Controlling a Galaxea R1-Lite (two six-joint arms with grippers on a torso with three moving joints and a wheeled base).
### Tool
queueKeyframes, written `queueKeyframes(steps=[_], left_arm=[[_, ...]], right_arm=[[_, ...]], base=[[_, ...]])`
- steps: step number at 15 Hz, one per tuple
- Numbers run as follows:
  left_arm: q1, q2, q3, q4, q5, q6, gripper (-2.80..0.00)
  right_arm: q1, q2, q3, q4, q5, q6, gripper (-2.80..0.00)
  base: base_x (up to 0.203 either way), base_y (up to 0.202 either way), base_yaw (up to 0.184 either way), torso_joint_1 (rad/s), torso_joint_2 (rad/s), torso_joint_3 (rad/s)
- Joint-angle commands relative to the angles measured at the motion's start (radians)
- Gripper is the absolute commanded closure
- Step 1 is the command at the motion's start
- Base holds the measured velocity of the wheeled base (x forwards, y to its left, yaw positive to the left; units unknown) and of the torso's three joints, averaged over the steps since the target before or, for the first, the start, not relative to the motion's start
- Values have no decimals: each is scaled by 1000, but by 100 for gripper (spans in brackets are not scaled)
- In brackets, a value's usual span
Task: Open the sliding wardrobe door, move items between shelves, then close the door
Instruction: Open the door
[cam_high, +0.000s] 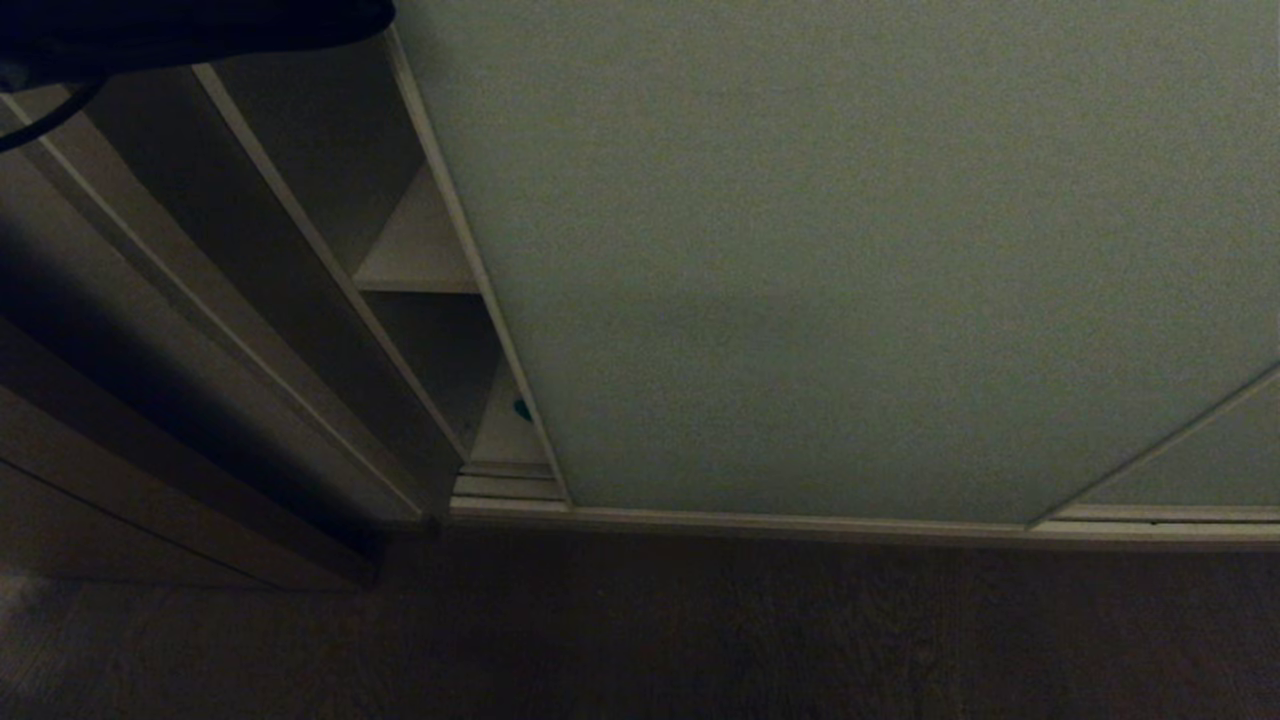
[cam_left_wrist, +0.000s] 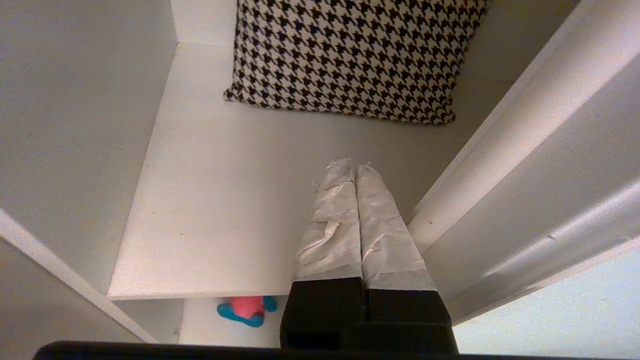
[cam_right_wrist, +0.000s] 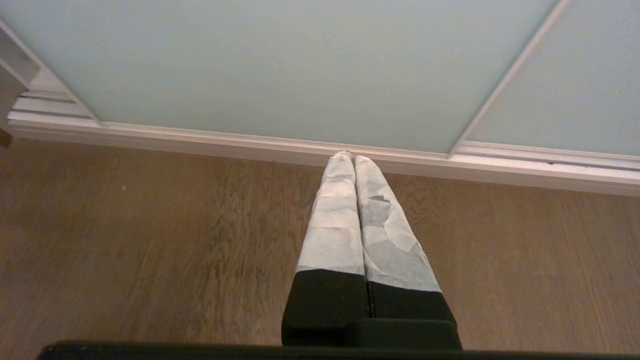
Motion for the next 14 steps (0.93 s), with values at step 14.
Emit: queueKeyframes(steps=[14], left_arm=[[-220, -23, -12, 10, 65, -1, 0]], right_arm=[[0, -2, 0, 0, 0, 0, 0]], base=[[0, 0, 0, 0, 0, 0]])
